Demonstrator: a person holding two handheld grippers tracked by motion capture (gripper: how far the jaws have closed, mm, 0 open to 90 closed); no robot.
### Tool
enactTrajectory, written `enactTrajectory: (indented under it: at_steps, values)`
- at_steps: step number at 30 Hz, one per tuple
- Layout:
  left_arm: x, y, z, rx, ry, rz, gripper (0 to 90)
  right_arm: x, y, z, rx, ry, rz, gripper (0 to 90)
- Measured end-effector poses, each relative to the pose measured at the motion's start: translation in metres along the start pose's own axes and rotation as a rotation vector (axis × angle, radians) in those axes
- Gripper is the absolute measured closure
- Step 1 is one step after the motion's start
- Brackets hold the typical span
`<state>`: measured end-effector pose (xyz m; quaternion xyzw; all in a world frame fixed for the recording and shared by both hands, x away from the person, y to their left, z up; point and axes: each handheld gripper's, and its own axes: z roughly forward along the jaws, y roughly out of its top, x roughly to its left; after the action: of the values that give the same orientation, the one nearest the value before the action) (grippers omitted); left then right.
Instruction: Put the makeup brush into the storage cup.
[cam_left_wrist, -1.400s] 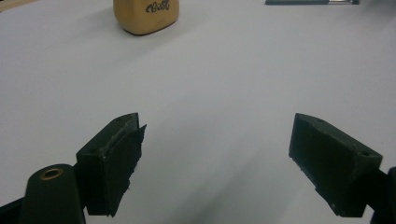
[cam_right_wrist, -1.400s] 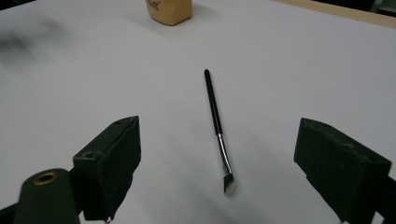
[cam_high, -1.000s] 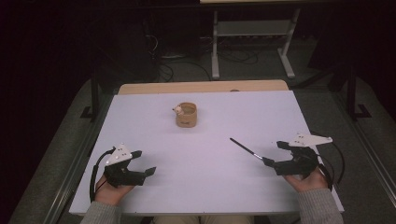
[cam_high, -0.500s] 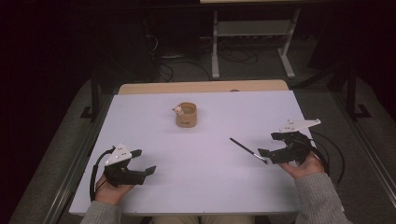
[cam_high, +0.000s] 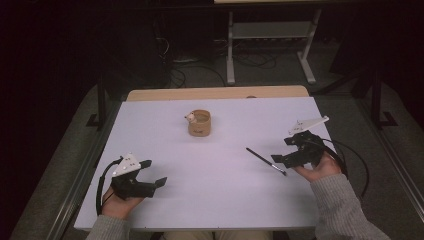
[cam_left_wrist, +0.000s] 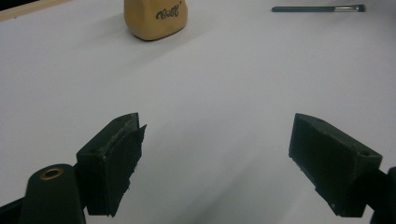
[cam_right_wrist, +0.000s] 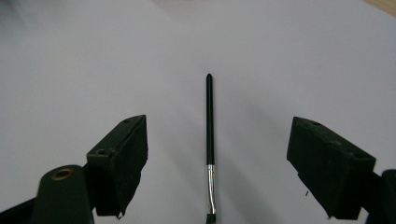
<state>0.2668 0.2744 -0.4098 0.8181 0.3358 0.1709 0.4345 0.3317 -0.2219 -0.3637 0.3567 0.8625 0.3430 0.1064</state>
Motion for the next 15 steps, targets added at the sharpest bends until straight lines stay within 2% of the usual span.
enactTrajectory:
  at_steps: [12,15]
  values:
    - [0.0,-0.001,0.002,0.0,-0.008,-0.015,16.6,-0.011,0.017,0.022,0.104,0.025,-0.002,22.0]
    - [0.0,0.0,0.003,0.001,-0.007,-0.007,16.6,-0.012,0.02,0.029,0.135,0.021,-0.009,22.5]
